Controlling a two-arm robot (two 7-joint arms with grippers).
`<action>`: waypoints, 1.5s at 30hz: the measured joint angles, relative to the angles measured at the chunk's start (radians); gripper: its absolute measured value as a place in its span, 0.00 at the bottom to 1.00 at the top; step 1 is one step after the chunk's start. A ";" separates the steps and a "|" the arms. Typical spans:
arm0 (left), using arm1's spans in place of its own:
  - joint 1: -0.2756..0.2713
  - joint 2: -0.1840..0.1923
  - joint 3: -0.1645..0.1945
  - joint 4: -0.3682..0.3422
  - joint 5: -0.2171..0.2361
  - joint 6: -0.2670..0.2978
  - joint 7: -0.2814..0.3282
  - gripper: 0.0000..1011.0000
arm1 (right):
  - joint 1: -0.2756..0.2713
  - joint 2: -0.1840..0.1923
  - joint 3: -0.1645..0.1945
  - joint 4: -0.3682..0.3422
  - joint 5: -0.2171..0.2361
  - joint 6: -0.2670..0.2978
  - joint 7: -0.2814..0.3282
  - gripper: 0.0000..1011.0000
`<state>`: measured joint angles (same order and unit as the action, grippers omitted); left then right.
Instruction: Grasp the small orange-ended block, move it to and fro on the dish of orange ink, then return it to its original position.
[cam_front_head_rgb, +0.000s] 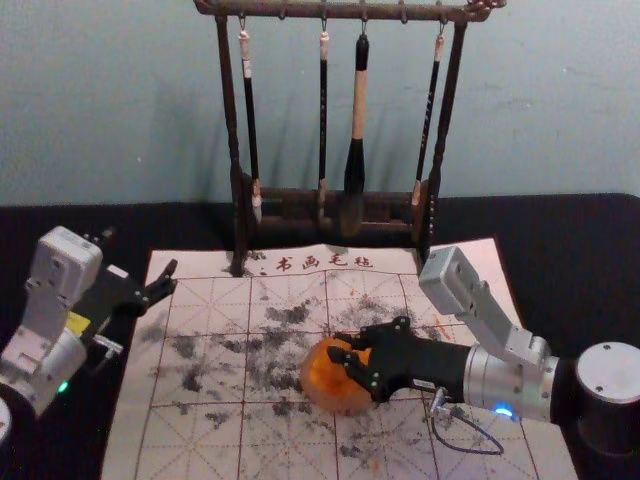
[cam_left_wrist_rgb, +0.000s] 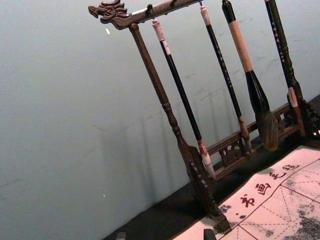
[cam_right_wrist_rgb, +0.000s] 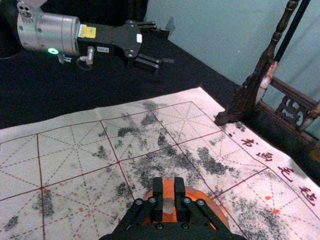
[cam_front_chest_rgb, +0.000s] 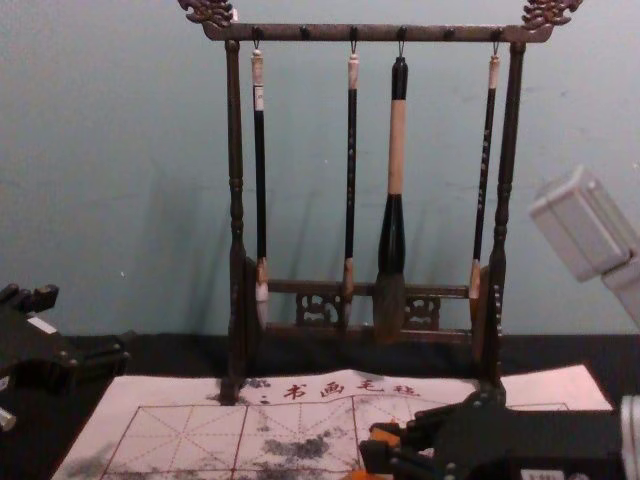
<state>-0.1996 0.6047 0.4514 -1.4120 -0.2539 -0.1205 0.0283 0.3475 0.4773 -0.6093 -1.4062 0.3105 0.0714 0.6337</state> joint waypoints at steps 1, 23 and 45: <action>0.000 0.000 0.000 0.000 0.000 0.000 0.000 0.99 | 0.002 -0.002 -0.001 0.002 -0.002 0.000 -0.001 0.08; 0.000 0.000 0.000 0.000 0.000 0.000 0.000 0.99 | 0.024 -0.008 0.016 0.027 -0.026 0.023 -0.027 0.08; 0.000 0.000 0.000 0.000 0.000 0.000 0.000 0.99 | -0.035 0.035 0.033 -0.057 0.016 0.035 -0.017 0.08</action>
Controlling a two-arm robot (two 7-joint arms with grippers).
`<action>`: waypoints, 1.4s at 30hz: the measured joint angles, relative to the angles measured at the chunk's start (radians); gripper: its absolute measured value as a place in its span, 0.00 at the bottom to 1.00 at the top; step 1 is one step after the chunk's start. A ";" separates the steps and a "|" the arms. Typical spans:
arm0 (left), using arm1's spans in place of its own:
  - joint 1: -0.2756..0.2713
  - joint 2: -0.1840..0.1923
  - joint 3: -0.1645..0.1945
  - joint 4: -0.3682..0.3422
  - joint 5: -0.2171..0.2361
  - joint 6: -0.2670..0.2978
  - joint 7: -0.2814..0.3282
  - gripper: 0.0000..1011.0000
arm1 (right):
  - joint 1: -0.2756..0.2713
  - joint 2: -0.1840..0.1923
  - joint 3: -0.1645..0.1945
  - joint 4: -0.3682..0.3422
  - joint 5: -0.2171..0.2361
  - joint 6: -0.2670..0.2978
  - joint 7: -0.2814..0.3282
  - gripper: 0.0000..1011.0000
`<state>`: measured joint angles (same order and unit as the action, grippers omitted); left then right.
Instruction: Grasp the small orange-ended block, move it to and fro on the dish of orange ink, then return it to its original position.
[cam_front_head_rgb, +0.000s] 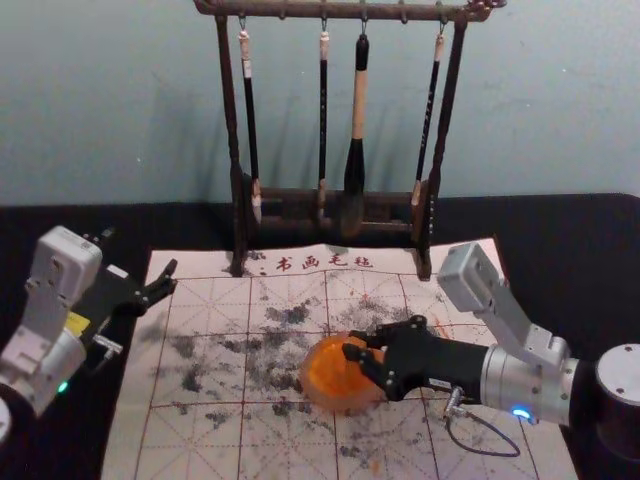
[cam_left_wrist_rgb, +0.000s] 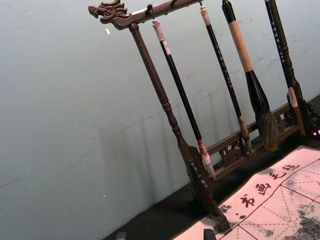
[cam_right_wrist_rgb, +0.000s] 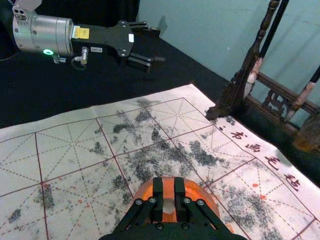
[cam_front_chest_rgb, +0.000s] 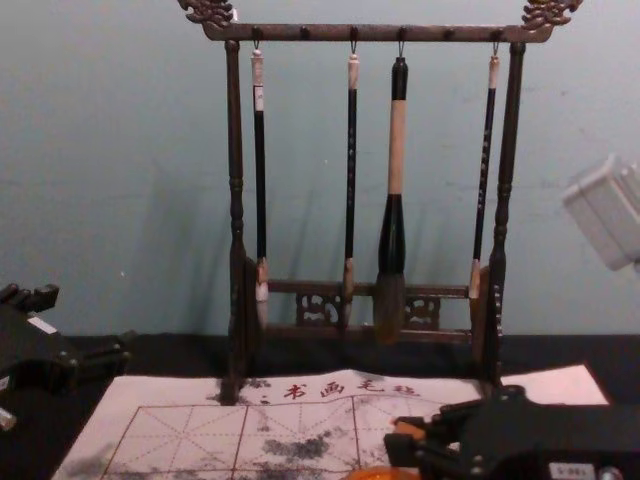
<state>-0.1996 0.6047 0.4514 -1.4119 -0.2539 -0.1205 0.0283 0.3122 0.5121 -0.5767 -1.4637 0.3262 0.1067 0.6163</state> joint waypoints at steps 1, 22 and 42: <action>0.000 0.000 0.000 0.000 0.000 0.000 0.000 0.99 | 0.003 -0.004 -0.003 0.003 0.000 0.000 0.000 0.08; 0.000 0.000 0.000 0.000 0.000 0.000 0.000 0.99 | 0.069 -0.060 -0.022 0.077 -0.023 0.000 -0.018 0.08; 0.000 0.000 0.000 0.000 0.000 0.000 0.000 0.99 | 0.028 0.003 0.016 0.022 -0.009 0.037 -0.022 0.08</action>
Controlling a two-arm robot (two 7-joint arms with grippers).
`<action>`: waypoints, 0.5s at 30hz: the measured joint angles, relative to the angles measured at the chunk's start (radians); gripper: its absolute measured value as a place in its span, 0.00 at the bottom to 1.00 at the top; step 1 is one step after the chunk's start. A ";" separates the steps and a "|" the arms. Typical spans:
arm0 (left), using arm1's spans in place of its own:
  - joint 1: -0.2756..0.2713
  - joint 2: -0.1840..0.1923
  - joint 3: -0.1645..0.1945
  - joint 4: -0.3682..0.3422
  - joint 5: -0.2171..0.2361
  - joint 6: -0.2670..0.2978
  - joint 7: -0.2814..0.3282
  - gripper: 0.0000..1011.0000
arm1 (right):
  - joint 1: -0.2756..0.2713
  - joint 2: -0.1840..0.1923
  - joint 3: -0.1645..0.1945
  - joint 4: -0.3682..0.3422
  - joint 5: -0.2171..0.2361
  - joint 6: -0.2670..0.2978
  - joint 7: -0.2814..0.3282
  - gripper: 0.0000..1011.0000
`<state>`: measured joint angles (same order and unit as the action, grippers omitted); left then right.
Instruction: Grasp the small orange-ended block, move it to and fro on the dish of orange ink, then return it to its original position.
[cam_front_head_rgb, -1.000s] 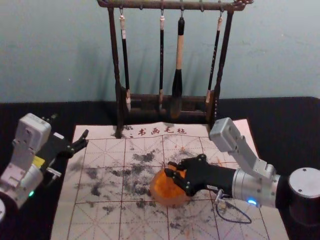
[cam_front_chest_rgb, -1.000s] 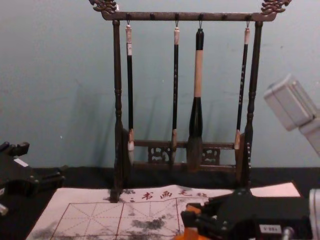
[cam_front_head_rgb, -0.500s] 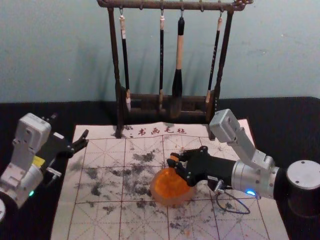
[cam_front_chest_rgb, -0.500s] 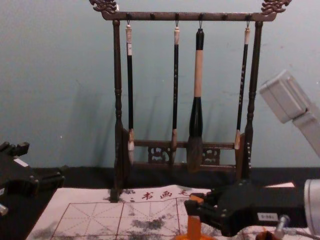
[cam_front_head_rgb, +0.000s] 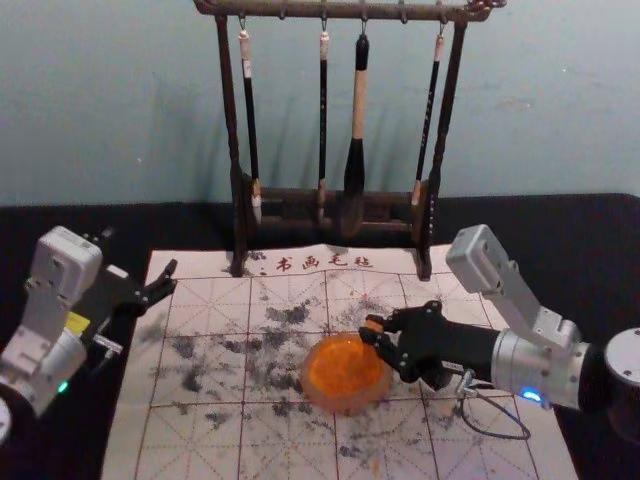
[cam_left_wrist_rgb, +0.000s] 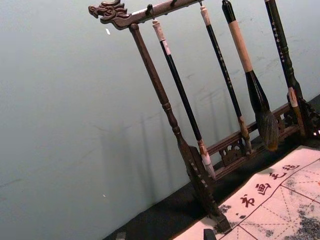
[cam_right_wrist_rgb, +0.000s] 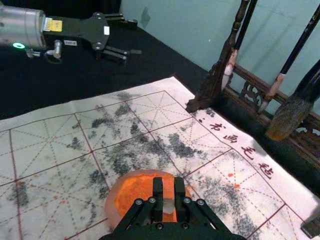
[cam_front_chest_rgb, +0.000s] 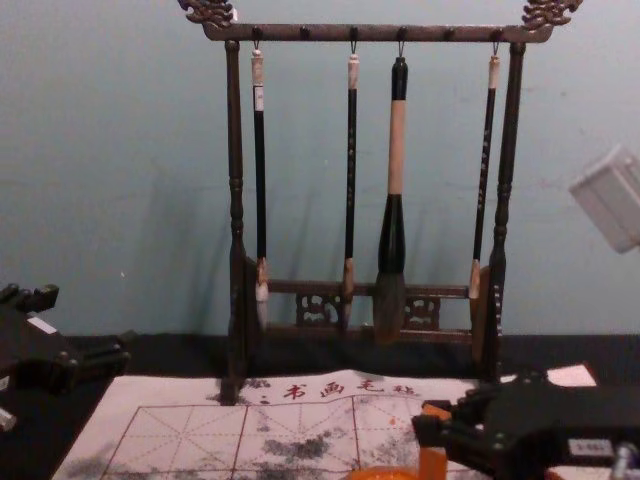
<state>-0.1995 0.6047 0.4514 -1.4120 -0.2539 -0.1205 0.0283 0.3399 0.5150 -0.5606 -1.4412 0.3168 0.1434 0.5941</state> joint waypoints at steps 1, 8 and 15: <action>0.000 0.000 0.000 0.000 0.000 0.000 0.000 0.99 | -0.007 0.007 0.002 -0.010 0.004 0.003 0.001 0.08; 0.000 0.000 0.000 0.000 0.000 0.000 0.000 0.99 | -0.030 0.029 0.004 -0.053 0.019 0.019 0.011 0.08; 0.000 0.000 0.000 0.000 0.000 0.000 0.000 0.99 | -0.034 0.030 -0.012 -0.066 0.029 0.028 0.023 0.08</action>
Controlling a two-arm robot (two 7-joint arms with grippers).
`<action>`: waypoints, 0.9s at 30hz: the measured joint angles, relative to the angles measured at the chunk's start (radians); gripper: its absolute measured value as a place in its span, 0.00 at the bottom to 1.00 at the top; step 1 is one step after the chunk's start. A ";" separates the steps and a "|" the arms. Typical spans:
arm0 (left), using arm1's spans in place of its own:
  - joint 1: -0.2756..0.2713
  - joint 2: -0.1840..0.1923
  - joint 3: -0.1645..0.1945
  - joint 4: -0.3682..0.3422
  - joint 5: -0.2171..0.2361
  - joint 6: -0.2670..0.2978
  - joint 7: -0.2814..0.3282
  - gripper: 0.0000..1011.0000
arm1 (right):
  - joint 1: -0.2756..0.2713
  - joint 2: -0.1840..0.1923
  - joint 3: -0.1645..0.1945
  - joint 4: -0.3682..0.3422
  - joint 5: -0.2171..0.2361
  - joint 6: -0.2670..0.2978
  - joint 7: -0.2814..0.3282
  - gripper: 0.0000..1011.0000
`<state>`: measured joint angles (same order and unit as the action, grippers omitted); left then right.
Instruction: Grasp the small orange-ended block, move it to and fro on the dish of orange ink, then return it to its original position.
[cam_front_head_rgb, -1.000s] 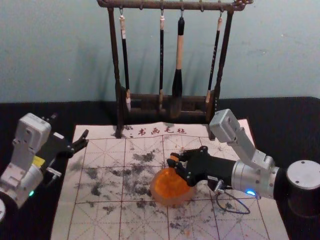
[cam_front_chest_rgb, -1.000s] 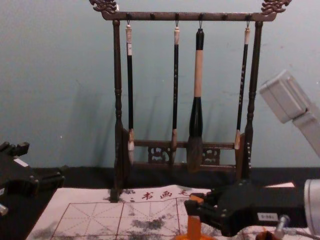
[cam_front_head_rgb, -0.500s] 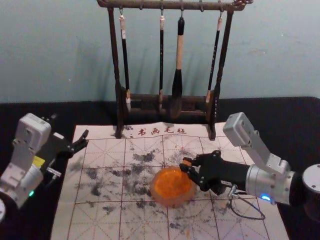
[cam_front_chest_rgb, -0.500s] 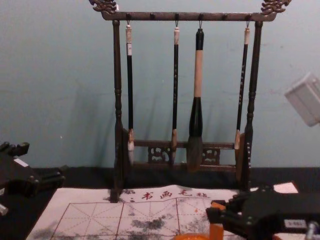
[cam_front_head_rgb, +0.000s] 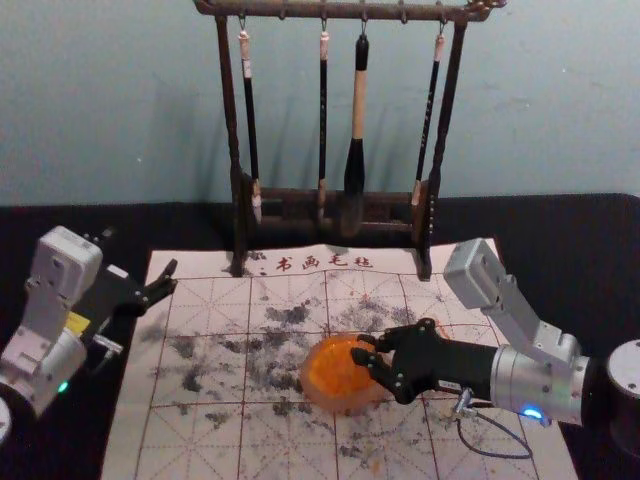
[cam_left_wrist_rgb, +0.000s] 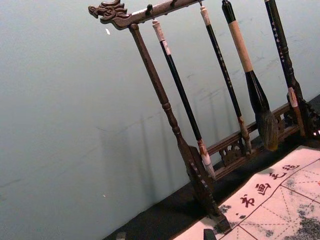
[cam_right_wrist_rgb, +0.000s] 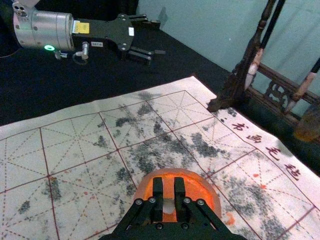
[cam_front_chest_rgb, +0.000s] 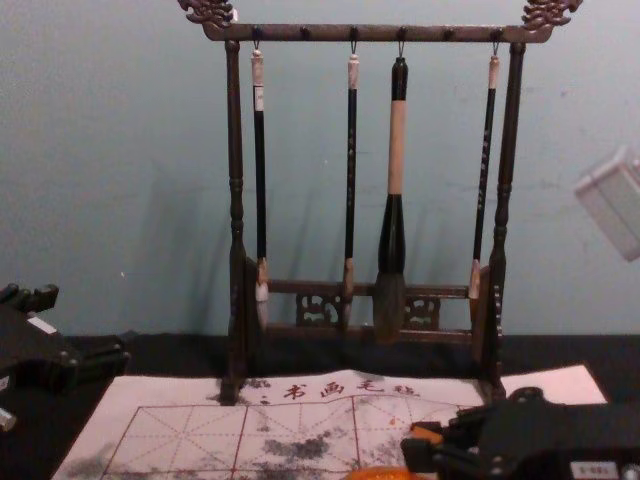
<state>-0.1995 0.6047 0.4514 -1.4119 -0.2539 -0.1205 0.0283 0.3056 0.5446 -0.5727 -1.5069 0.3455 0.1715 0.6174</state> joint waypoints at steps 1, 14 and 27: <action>0.000 0.000 0.000 0.000 0.000 0.000 0.000 0.99 | 0.001 -0.001 -0.002 0.000 0.001 0.001 0.000 0.08; 0.000 0.000 0.000 0.000 0.000 0.000 0.000 0.99 | 0.047 -0.049 -0.039 0.054 -0.006 0.009 -0.002 0.08; 0.000 0.000 0.000 0.000 0.000 0.000 0.000 0.99 | 0.088 -0.080 -0.048 0.111 -0.031 0.009 -0.024 0.08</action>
<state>-0.1995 0.6047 0.4514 -1.4120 -0.2539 -0.1205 0.0283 0.3933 0.4643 -0.6202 -1.3958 0.3143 0.1801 0.5932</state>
